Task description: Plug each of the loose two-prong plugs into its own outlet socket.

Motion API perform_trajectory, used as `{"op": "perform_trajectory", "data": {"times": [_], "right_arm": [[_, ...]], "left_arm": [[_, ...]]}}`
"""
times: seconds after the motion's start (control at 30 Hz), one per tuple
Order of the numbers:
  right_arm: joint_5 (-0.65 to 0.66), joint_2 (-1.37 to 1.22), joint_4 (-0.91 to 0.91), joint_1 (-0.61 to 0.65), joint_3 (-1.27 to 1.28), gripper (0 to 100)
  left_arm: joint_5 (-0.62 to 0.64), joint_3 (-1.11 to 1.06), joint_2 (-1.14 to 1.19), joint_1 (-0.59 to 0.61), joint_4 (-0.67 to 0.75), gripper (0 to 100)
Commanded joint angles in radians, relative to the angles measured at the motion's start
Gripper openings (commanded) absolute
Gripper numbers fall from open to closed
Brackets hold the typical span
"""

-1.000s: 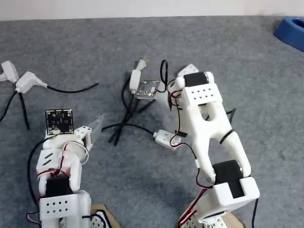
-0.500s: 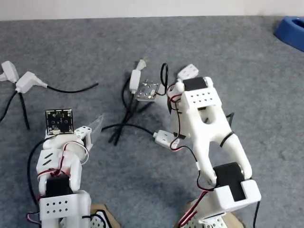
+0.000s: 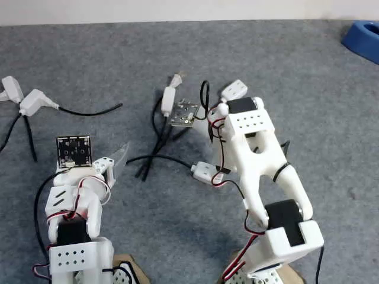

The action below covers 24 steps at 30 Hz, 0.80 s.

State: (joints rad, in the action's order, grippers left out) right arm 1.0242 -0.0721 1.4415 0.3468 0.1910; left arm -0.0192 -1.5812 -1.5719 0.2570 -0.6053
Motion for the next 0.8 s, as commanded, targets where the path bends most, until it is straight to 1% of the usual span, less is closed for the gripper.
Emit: {"op": "perform_trajectory", "data": {"times": [0.0,0.33,0.6,0.67,0.77], "right_arm": [[-0.003,-0.047,-0.015,-0.010,-0.004,0.7],[-0.014,-0.226,-0.162,-0.021,0.004,0.7],[-0.015,-0.361,-0.216,-0.025,0.005,0.7],[-0.015,-0.366,-0.220,-0.038,0.004,0.7],[-0.049,-0.361,-0.228,-0.044,0.004,0.7]], "left_arm": [[0.011,0.008,-0.012,0.015,0.020,37],[0.011,0.008,-0.012,0.015,0.020,37],[0.008,0.007,-0.012,0.012,0.020,37],[0.008,0.007,-0.012,0.012,0.020,37],[0.008,0.007,-0.012,0.010,0.020,37]]}}
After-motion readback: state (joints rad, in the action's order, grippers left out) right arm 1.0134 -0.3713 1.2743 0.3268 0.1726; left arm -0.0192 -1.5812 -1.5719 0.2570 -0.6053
